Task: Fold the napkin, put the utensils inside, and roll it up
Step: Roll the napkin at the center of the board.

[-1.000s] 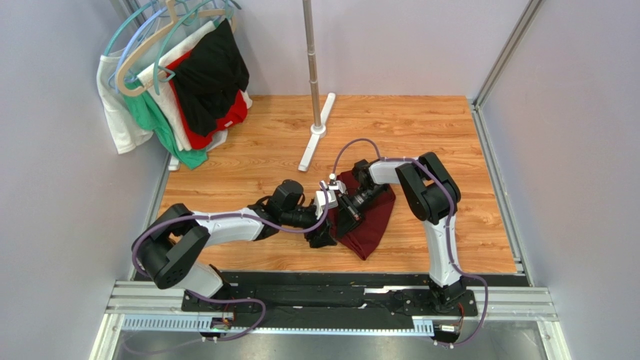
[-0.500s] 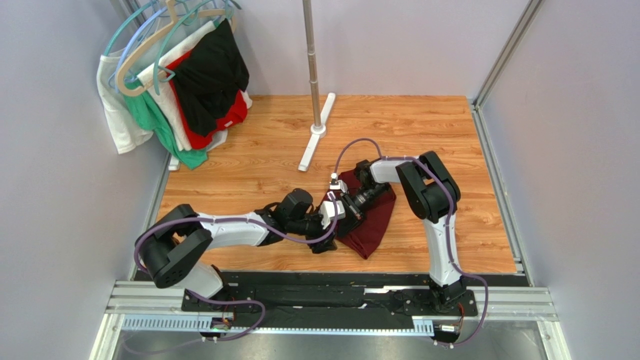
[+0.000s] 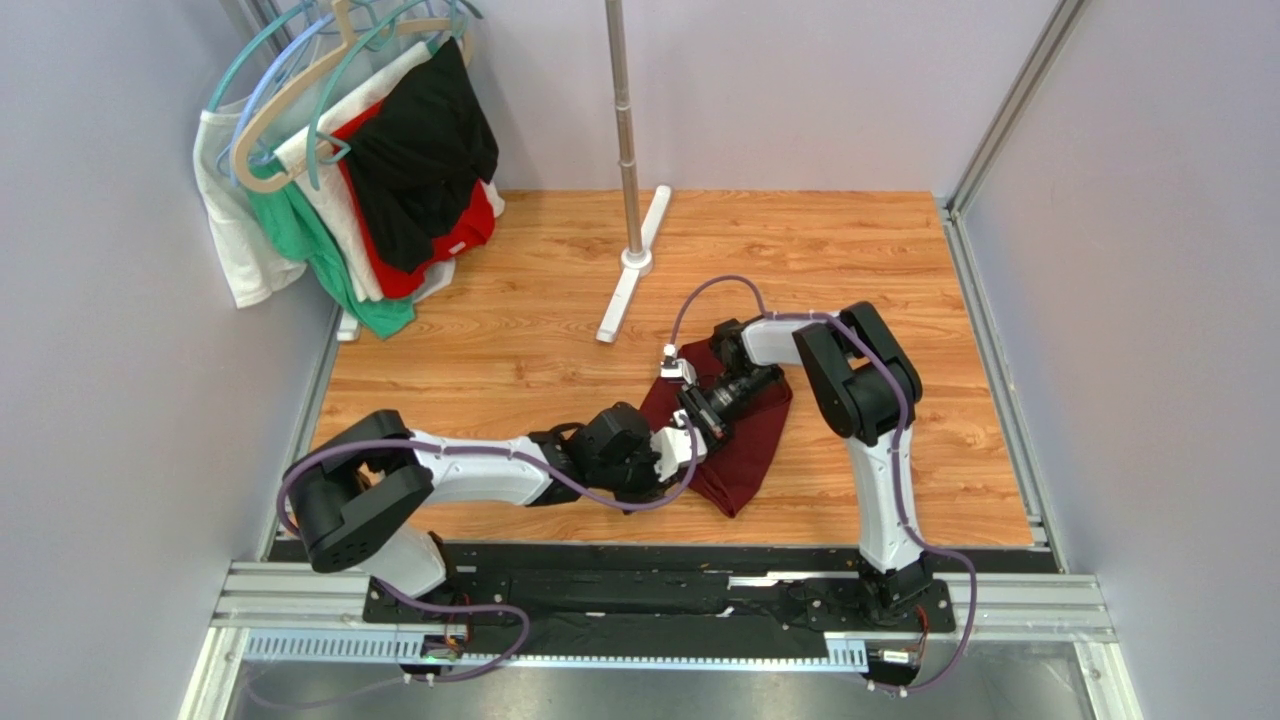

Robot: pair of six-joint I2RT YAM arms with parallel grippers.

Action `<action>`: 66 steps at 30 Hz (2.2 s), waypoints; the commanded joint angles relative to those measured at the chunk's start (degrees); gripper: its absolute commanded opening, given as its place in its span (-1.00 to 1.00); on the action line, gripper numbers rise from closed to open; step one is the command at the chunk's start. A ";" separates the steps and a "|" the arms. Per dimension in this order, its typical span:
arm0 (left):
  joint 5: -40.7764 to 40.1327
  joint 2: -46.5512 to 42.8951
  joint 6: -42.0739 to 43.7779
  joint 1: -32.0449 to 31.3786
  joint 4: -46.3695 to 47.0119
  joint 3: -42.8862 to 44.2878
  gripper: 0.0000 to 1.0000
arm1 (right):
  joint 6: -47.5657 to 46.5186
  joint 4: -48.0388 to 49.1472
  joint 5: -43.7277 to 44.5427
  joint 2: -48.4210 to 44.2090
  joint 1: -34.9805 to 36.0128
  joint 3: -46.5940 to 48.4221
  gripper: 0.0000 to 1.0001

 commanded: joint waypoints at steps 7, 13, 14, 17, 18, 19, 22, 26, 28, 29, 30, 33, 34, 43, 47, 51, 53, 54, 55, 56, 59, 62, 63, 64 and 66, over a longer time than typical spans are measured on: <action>-6.23 2.45 0.68 -0.83 -1.25 3.45 -0.57 | -1.79 -0.67 -3.26 -0.25 -0.57 1.06 -1.00; -5.88 3.42 0.50 -0.83 -2.31 4.24 -0.93 | -1.79 -0.67 -3.17 -0.60 -0.66 0.97 -1.00; -5.88 3.33 0.50 -0.83 -2.39 4.33 -0.97 | -1.79 -0.67 -3.17 -0.77 -0.58 1.06 -1.00; -5.27 3.15 0.24 -0.83 -2.92 4.33 -1.00 | -1.62 -0.67 -3.17 -1.30 -0.84 0.97 -1.00; -5.09 3.41 0.15 -0.83 -3.18 4.33 -1.00 | -1.53 -0.67 -3.08 -1.30 -0.84 0.97 -1.00; -4.74 3.68 -0.03 -0.83 -3.45 4.50 -1.00 | -1.44 -0.58 -3.26 -1.39 -0.92 0.97 -0.92; -3.42 4.21 -0.73 -0.74 -4.85 4.94 -1.00 | -1.53 -0.50 -3.96 -2.70 -1.54 0.27 -0.69; -2.63 4.12 -1.34 -0.74 -4.86 4.77 -1.00 | -0.13 0.91 -3.26 -4.55 -2.16 -0.26 -0.65; -2.54 3.68 -1.70 -0.48 -4.51 4.68 -1.00 | 0.05 0.82 -3.61 -4.38 -2.16 -0.17 -0.59; -2.54 3.42 -2.48 -0.21 -4.33 4.42 -1.00 | 0.14 1.00 -3.61 -4.38 -2.16 -0.26 -0.55; -2.10 2.55 -2.84 0.05 -3.98 4.16 -1.00 | 0.14 0.91 -3.52 -4.73 -2.16 -0.52 -0.47; 0.35 0.26 -4.42 1.89 -1.96 2.84 -1.00 | 0.40 1.17 -3.52 -6.13 -2.16 -1.40 -0.22; 2.01 -0.36 -5.03 2.77 -0.83 2.40 -1.00 | 1.27 1.26 -3.26 -7.79 -2.16 -1.66 -0.15; 9.85 -2.73 -9.08 6.73 3.05 -0.32 -0.87 | 18.06 13.56 10.35 -24.05 -2.33 -10.36 0.83; 12.14 -3.53 -9.69 7.87 3.76 -0.59 -0.83 | 27.98 19.87 18.61 -32.66 -2.24 -15.45 0.84; 13.28 -3.26 -9.96 8.49 2.97 -0.50 -0.81 | 38.78 25.94 36.14 -50.28 -1.28 -23.88 0.83; 13.72 -3.35 -10.40 8.84 3.31 -0.59 -0.79 | 41.26 30.87 40.92 -57.96 2.21 -29.93 0.83; 13.98 -3.35 -10.66 9.02 3.58 -0.68 -0.79 | 43.10 31.32 50.78 -64.34 4.50 -31.18 0.83; 14.25 -3.35 -11.18 9.54 3.75 -0.59 -0.78 | 42.86 32.54 55.41 -66.76 7.57 -32.41 0.83; 14.42 -3.18 -11.54 9.72 3.84 -0.59 -0.78 | 42.60 32.46 61.89 -68.26 16.47 -33.91 0.83; 15.39 -2.83 -12.68 10.60 3.93 -0.42 -0.77 | 43.03 30.44 87.19 -67.41 30.04 -33.83 0.85; 16.44 -2.13 -13.39 11.30 3.76 -0.50 -0.77 | 41.90 30.61 95.41 -61.87 39.54 -33.31 0.86; 16.97 -2.03 -13.39 11.48 3.76 -0.50 -0.77 | 40.93 30.88 100.93 -60.29 41.77 -32.87 0.89; 17.15 -1.86 -13.47 11.57 3.76 -0.50 -0.77 | 40.75 31.23 103.16 -58.36 43.18 -32.60 0.90; 17.67 -1.51 -13.65 11.83 3.76 -0.59 -0.77 | 39.96 32.02 106.85 -53.79 45.82 -32.16 0.91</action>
